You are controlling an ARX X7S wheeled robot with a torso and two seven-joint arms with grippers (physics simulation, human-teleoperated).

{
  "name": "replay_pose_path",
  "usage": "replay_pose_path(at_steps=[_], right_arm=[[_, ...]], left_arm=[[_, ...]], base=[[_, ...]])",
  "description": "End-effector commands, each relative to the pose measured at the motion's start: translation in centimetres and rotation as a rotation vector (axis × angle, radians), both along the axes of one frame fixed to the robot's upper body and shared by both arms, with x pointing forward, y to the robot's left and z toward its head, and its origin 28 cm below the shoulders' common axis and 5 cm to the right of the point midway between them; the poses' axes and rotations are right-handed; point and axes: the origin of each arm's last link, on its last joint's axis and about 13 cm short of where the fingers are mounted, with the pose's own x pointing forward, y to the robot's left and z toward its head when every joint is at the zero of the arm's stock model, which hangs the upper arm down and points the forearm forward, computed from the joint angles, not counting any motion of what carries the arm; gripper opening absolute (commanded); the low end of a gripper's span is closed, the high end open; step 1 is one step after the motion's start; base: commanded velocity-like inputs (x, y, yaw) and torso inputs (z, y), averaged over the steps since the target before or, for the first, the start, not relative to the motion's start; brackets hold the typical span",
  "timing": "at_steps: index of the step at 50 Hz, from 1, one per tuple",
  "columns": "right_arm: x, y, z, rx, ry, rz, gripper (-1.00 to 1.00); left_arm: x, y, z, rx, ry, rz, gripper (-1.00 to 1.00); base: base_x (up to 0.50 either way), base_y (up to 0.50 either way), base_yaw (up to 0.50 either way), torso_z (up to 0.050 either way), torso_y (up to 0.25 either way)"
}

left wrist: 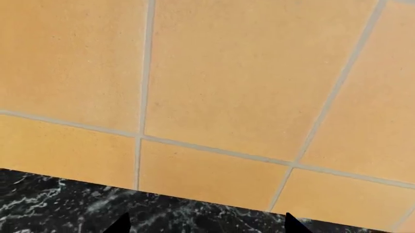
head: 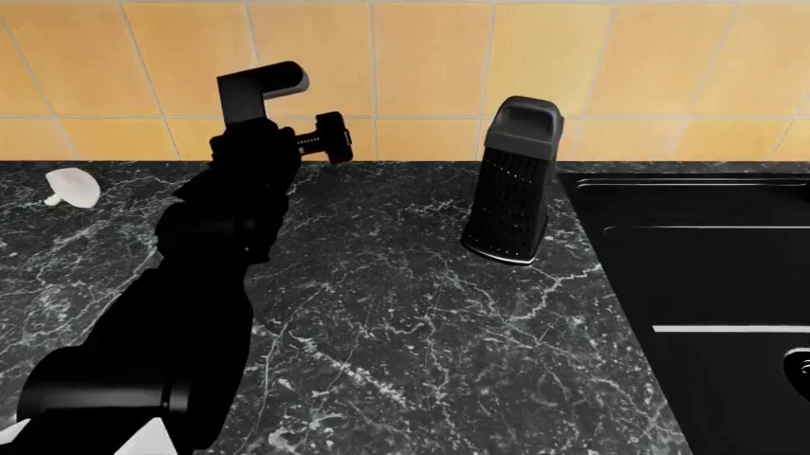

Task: Pick the cereal and honey bottle from the counter and place them in the cabinets closest to them.

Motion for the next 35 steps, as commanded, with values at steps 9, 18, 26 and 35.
replay_pose_path(at_steps=[9,18,26,35], right_arm=[[0.0,-0.7,6.3,0.026,-0.072,-0.127,-1.0],[0.6,0.2,9.1,0.022,-0.039,-0.126,-1.0],[1.9,0.8,13.0,0.066,0.092,-0.094,-1.0],[6.2,0.6,16.8,0.172,0.449,-0.077,-1.0]], left_arm=[[0.0,0.0,0.0,-0.008,0.012,0.007,1.0],[0.0,0.0,-0.1,-0.009,0.015,0.009,1.0],[-0.1,0.0,0.0,-0.005,0.023,0.006,1.0],[-0.1,0.0,-0.1,-0.003,0.028,0.007,1.0]], base=[[0.0,0.0,0.0,0.001,0.001],[0.0,0.0,0.0,0.0,0.0],[0.0,0.0,0.0,0.0,0.0],[0.0,0.0,0.0,0.0,0.0]])
